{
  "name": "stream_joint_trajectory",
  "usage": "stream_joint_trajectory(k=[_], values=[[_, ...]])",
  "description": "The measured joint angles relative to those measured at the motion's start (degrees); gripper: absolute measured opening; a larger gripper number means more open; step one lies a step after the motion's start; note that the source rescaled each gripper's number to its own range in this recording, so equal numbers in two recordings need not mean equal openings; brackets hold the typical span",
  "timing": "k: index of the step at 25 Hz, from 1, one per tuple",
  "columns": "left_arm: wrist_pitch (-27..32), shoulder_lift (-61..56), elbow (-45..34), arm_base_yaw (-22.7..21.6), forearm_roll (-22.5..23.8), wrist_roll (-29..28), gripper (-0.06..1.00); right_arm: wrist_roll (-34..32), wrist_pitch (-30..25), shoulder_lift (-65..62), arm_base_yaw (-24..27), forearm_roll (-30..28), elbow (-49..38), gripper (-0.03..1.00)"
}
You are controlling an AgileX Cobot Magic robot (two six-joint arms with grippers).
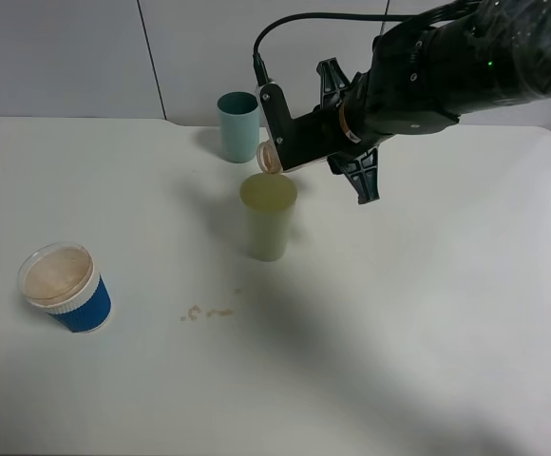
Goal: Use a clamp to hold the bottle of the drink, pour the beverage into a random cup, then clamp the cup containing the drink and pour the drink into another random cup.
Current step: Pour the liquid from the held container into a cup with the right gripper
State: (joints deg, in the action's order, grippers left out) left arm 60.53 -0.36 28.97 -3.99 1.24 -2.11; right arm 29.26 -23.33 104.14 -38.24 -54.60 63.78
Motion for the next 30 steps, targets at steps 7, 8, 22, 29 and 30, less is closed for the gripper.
stream_joint_trajectory(k=[7, 8, 22, 29, 30], values=[[0.0, 0.0, 0.0, 0.0, 0.0, 0.0, 1.00, 0.0, -0.2, 0.0, -0.1, -2.4, 0.0, 0.00], [0.0, 0.0, 0.0, 0.0, 0.0, 0.0, 1.00, 0.0, -0.2, 0.0, -0.2, -2.8, 0.0, 0.00], [0.0, 0.0, 0.0, 0.0, 0.0, 0.0, 1.00, 0.0, -0.3, 0.0, -0.7, -7.3, 0.0, 0.00], [0.0, 0.0, 0.0, 0.0, 0.0, 0.0, 1.00, 0.0, -0.3, 0.0, -0.8, -8.0, 0.0, 0.00], [0.0, 0.0, 0.0, 0.0, 0.0, 0.0, 1.00, 0.0, -0.3, 0.0, -0.8, -8.2, 0.0, 0.00]])
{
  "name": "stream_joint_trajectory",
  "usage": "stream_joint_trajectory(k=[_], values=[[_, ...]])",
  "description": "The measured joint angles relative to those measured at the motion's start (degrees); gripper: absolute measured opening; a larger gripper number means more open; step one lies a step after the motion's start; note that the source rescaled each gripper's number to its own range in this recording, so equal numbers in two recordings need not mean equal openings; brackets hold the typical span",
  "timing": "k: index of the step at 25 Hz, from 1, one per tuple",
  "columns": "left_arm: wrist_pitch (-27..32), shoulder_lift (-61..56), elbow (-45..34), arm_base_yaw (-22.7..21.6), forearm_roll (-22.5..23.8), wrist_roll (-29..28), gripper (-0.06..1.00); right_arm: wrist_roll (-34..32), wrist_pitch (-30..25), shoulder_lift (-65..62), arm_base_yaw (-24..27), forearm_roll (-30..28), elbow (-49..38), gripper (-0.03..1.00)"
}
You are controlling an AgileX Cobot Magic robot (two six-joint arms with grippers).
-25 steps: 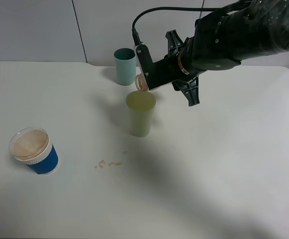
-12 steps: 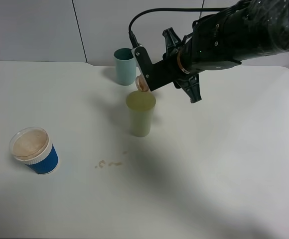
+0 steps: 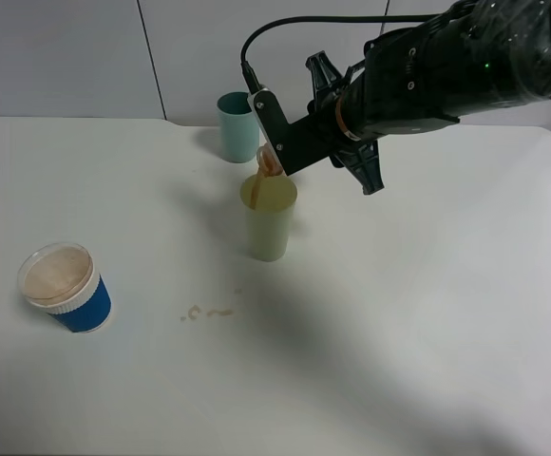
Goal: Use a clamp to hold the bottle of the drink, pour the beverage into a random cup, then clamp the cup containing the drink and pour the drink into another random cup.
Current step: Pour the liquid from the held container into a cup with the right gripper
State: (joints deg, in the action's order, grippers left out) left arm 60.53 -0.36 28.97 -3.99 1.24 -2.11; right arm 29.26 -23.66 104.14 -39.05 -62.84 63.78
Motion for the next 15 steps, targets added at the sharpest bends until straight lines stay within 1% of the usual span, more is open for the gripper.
stream_joint_trajectory(k=[15], values=[[0.0, 0.0, 0.0, 0.0, 0.0, 0.0, 1.00, 0.0, -0.1, 0.0, 0.0, -2.0, 0.0, 0.00]])
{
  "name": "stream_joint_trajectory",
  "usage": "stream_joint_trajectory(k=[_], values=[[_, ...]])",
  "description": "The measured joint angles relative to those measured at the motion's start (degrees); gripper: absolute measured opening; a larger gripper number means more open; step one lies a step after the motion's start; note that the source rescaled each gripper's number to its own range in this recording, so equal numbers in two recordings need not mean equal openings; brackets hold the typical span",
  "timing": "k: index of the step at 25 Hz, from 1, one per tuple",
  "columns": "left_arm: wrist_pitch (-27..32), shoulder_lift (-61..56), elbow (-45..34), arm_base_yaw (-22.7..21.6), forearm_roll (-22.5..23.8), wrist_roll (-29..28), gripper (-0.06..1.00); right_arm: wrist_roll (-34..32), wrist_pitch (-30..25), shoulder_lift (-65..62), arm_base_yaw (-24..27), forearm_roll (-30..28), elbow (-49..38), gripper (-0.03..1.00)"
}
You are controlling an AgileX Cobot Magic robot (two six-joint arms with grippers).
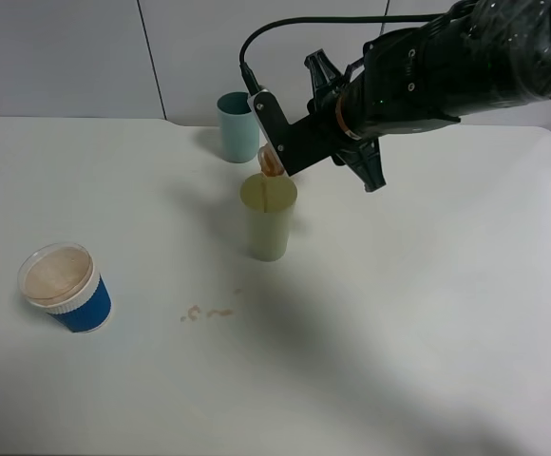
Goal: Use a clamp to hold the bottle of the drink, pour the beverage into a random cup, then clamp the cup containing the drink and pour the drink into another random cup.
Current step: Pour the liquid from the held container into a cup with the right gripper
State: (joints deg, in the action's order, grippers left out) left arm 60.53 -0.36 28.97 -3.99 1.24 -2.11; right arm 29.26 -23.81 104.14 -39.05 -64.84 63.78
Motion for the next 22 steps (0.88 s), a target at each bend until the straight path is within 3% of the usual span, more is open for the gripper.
stream_joint_trajectory(k=[22], values=[[0.0, 0.0, 0.0, 0.0, 0.0, 0.0, 1.00, 0.0, -1.3, 0.0, 0.0, -3.4, 0.0, 0.00]])
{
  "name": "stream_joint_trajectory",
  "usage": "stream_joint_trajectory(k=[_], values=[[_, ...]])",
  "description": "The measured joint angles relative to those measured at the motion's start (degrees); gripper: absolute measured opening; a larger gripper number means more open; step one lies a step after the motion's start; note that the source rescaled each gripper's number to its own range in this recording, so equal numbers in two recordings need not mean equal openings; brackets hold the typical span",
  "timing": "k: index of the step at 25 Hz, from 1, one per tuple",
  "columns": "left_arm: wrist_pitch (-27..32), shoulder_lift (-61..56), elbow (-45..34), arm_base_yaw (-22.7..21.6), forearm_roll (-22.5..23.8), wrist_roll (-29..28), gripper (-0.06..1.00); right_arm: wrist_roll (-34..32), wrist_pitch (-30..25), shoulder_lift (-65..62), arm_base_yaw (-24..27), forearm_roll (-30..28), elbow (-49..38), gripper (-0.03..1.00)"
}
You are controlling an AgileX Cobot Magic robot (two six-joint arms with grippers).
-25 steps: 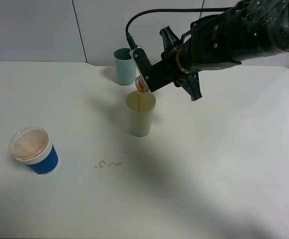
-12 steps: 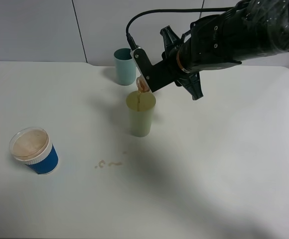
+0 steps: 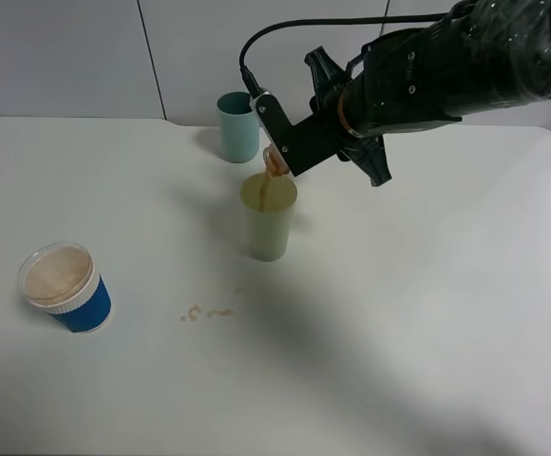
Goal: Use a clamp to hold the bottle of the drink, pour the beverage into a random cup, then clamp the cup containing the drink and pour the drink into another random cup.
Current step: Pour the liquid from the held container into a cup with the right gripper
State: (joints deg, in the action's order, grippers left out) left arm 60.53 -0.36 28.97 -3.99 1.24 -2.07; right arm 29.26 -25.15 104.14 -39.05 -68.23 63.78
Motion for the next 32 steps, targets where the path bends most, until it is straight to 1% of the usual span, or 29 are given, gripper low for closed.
stream_joint_trajectory(k=[6, 16, 22, 32], values=[[0.0, 0.0, 0.0, 0.0, 0.0, 0.0, 1.00, 0.0, -0.1, 0.0, 0.0, -2.6, 0.0, 0.00], [0.0, 0.0, 0.0, 0.0, 0.0, 0.0, 1.00, 0.0, -0.1, 0.0, 0.0, -3.3, 0.0, 0.00], [0.0, 0.0, 0.0, 0.0, 0.0, 0.0, 1.00, -0.9, -0.5, 0.0, 0.0, -7.5, 0.0, 0.00], [0.0, 0.0, 0.0, 0.0, 0.0, 0.0, 1.00, -1.3, -0.7, 0.0, -1.1, -11.0, 0.0, 0.00]])
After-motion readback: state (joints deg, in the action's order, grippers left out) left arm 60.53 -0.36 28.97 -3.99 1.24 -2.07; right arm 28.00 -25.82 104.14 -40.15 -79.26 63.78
